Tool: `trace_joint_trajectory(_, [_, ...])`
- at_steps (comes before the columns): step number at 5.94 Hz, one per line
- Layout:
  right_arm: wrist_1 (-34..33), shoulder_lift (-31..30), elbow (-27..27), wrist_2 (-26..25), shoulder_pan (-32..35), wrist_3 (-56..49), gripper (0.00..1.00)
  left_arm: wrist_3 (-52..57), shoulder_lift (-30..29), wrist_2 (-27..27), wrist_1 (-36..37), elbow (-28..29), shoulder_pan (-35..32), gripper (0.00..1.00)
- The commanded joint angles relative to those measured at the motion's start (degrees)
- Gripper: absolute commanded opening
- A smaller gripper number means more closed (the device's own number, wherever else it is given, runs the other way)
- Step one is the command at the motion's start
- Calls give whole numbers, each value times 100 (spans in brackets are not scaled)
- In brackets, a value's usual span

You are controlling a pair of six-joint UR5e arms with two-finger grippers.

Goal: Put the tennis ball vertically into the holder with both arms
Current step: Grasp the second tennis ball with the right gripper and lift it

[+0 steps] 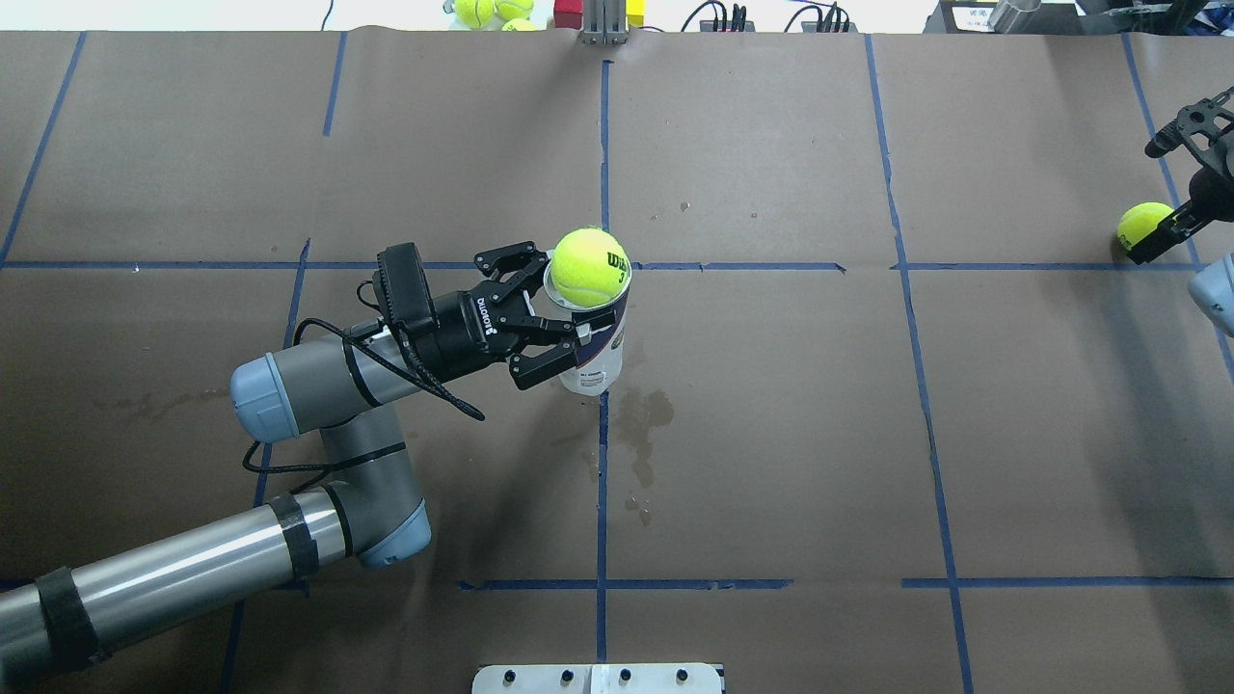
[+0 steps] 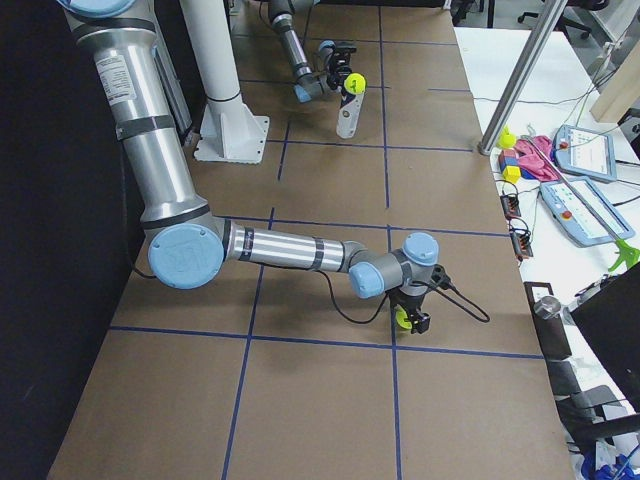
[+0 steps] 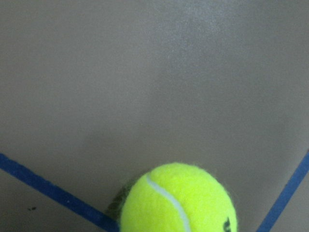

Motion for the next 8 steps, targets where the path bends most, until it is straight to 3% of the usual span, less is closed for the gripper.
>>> trace_joint_trajectory(1, [2,0,3,1,0,0,99,3,-8,9,9,0,0,70])
trace_joint_trajectory(3, [-7,0,3,-8,0,0,98,4,1,9,9,0,0,70])
trace_joint_trajectory(5, [-7,9,3,-17,-26,-8,37,3,10,9,9,0,0,70])
trace_joint_trajectory(6, [2,9,29,-8,-17,0,25,3,10,9,9,0,0,70])
trace_joint_trajectory(8, [-76,88,492,262,227,175,20,3,10,9,9,9,0,70])
